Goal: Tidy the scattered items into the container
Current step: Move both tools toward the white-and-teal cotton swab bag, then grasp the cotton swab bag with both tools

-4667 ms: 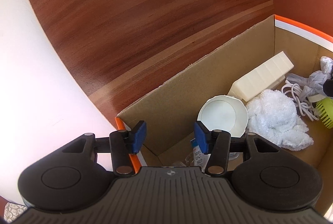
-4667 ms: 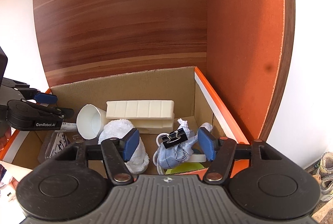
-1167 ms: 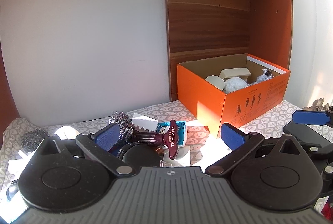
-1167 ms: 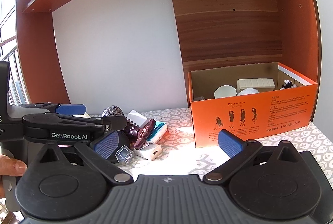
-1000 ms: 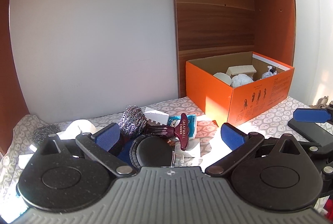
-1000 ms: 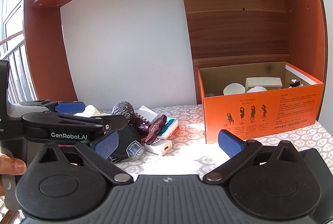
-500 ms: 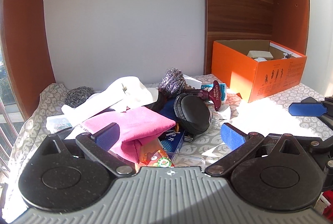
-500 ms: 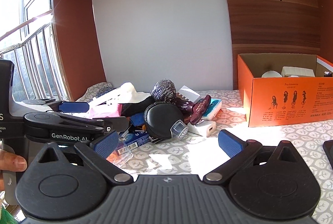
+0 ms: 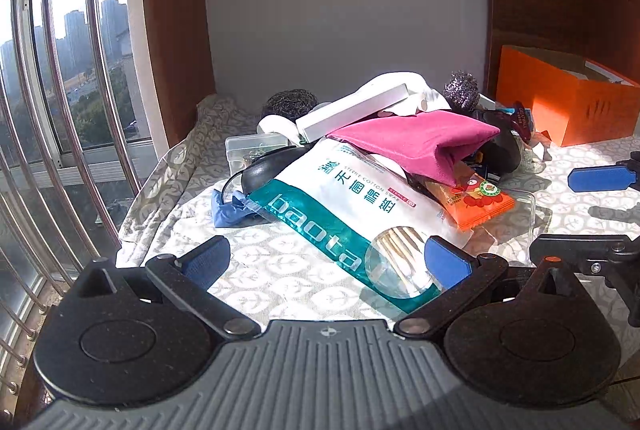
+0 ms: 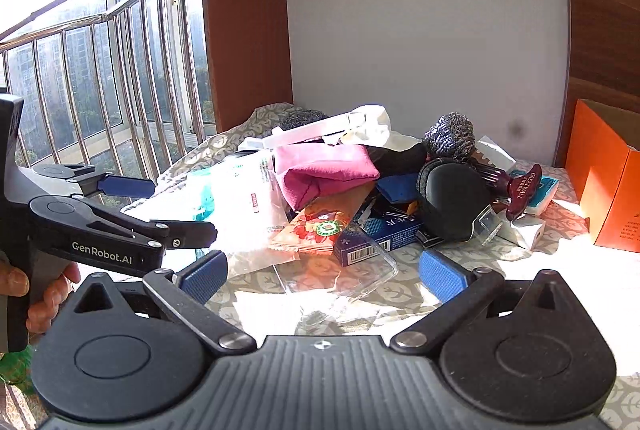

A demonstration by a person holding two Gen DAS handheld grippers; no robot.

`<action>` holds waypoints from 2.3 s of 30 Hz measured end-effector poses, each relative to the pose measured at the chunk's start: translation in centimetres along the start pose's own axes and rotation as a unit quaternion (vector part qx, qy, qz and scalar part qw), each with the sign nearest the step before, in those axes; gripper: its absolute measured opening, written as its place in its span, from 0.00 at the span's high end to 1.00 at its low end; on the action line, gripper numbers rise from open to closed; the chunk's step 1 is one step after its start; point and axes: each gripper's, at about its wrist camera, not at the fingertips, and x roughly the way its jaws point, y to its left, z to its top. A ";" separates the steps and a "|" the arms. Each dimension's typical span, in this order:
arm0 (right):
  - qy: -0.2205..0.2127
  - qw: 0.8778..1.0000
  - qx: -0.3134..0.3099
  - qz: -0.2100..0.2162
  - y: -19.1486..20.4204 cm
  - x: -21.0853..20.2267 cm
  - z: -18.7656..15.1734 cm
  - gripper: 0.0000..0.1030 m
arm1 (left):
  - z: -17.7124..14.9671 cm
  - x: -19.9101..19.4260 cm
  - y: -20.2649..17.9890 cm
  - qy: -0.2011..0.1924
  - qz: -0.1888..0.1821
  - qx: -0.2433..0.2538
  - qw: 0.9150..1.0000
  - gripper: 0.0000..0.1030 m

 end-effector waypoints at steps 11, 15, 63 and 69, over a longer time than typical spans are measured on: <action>0.026 0.998 -0.042 0.046 4.7 3.7 1.2 0.00 | 0.2 2.0 3.9 0.009 0.029 -0.004 1.000 0.00; 0.022 0.997 -0.064 0.037 5.4 4.7 2.2 0.00 | 0.3 2.5 5.3 0.012 0.030 -0.018 0.999 0.00; -0.009 0.990 0.117 0.083 -3.1 4.8 4.5 0.00 | 3.8 3.2 -1.1 -0.035 -0.157 0.157 0.974 0.00; 0.048 0.990 0.103 0.079 -2.6 8.5 3.5 0.00 | 2.4 5.4 -1.1 -0.019 -0.172 0.164 0.971 0.09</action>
